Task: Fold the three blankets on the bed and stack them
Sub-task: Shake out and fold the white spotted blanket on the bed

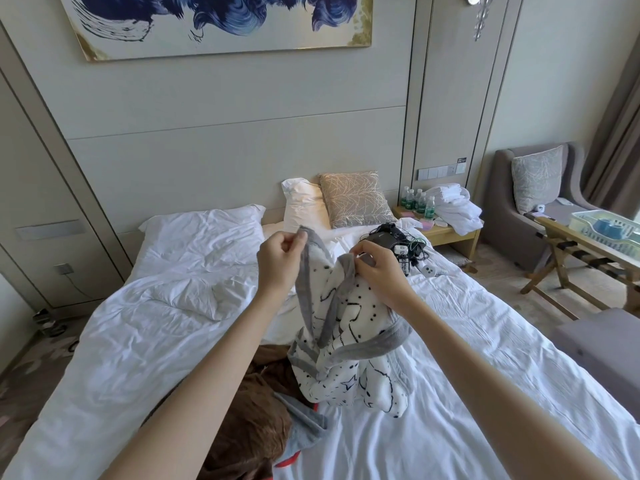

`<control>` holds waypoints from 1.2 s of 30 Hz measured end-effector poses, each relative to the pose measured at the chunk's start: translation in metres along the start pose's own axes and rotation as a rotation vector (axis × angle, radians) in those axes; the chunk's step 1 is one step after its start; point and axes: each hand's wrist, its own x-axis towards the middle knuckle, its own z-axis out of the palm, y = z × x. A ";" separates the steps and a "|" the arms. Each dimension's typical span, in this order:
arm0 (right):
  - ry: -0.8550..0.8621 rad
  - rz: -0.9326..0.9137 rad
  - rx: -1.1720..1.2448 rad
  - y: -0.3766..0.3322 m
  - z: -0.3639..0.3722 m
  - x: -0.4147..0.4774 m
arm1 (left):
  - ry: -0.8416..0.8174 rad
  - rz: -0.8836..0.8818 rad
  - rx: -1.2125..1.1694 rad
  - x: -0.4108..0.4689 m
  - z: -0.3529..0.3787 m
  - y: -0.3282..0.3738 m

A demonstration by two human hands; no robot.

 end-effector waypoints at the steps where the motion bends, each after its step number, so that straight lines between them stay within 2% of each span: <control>1: -0.017 -0.009 -0.016 0.000 -0.002 0.001 | 0.015 -0.055 -0.037 0.003 -0.001 -0.002; 3: -0.039 -0.021 -0.042 -0.004 -0.003 0.003 | -0.016 -0.105 -0.109 0.003 -0.001 -0.003; 5: -0.033 -0.010 -0.024 -0.010 -0.002 0.006 | -0.117 -0.099 -0.161 -0.006 0.002 -0.003; 9: 0.036 0.063 0.018 -0.019 -0.004 0.014 | -0.301 0.026 -0.194 -0.027 0.012 0.000; 14: 0.041 0.150 0.110 -0.024 -0.007 0.014 | -0.306 0.213 -0.075 -0.032 0.014 0.000; 17: 0.052 0.187 0.165 -0.028 -0.009 0.017 | -0.309 0.208 -0.121 -0.031 0.015 0.006; 21: 0.047 0.252 0.275 -0.032 -0.012 0.020 | -0.440 0.142 -0.198 -0.030 0.016 0.010; 26: 0.012 0.275 0.302 -0.033 -0.012 0.022 | -0.358 0.326 0.049 -0.027 0.019 0.006; 30: 0.028 0.284 0.301 -0.029 -0.011 0.025 | -0.390 0.455 0.309 -0.026 0.020 0.007; 36: -0.010 0.305 0.328 -0.027 -0.013 0.028 | -0.237 0.586 0.354 -0.026 0.024 0.010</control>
